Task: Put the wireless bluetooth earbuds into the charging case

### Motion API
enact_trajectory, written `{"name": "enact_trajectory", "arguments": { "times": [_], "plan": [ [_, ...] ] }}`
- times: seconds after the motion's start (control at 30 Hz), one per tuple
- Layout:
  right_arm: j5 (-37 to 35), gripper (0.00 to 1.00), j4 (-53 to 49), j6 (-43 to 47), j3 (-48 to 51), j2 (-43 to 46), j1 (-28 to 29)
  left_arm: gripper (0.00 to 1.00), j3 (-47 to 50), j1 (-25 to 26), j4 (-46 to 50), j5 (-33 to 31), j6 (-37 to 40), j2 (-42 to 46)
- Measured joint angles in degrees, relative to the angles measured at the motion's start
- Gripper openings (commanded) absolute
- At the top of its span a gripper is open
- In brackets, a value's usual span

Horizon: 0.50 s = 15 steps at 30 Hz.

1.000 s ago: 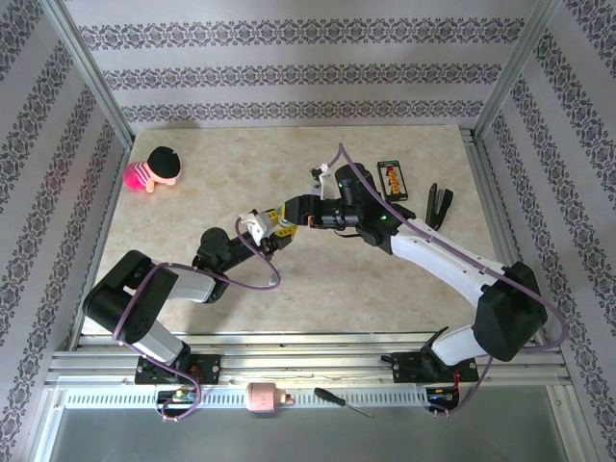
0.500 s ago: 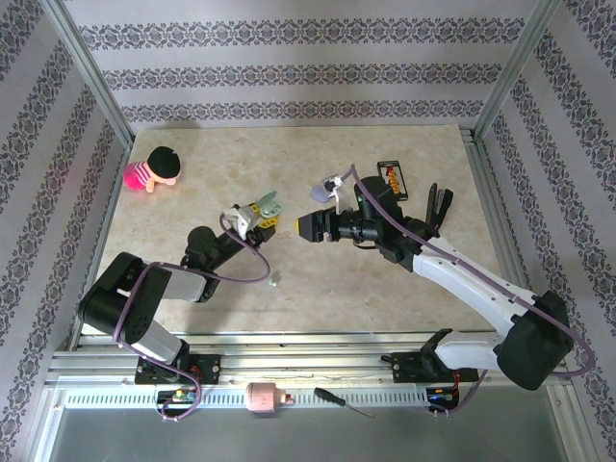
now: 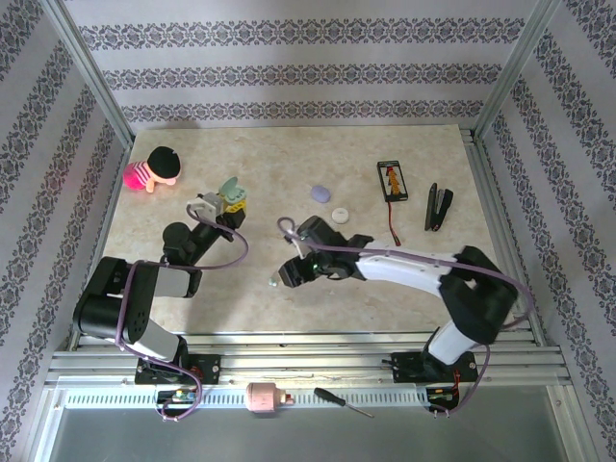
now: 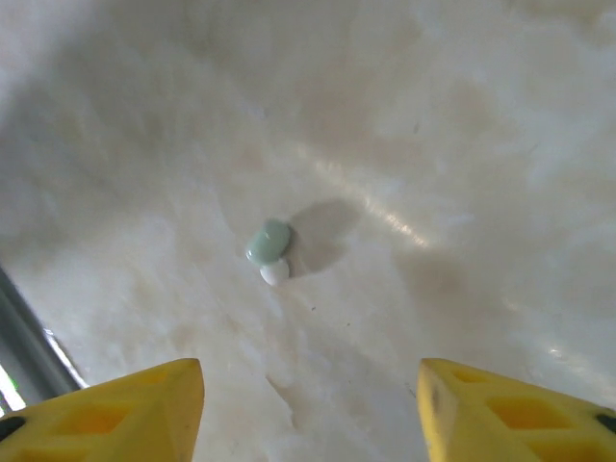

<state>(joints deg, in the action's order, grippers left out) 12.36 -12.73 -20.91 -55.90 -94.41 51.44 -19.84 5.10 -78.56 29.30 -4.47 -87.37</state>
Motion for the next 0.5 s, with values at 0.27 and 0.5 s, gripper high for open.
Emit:
{"name": "enact_trajectory", "arguments": {
  "times": [0.27,0.5],
  "plan": [
    [-1.7,0.4,-1.29,2.95,-4.7,-9.57,2.84,0.26,0.0,-1.92,0.02,0.15,-2.32,1.03],
    [-2.08,0.37,-2.4,4.63,-8.17,-12.98,3.41,0.26,0.02,-2.25,0.02,0.26,-2.54,1.68]
  ]
}}
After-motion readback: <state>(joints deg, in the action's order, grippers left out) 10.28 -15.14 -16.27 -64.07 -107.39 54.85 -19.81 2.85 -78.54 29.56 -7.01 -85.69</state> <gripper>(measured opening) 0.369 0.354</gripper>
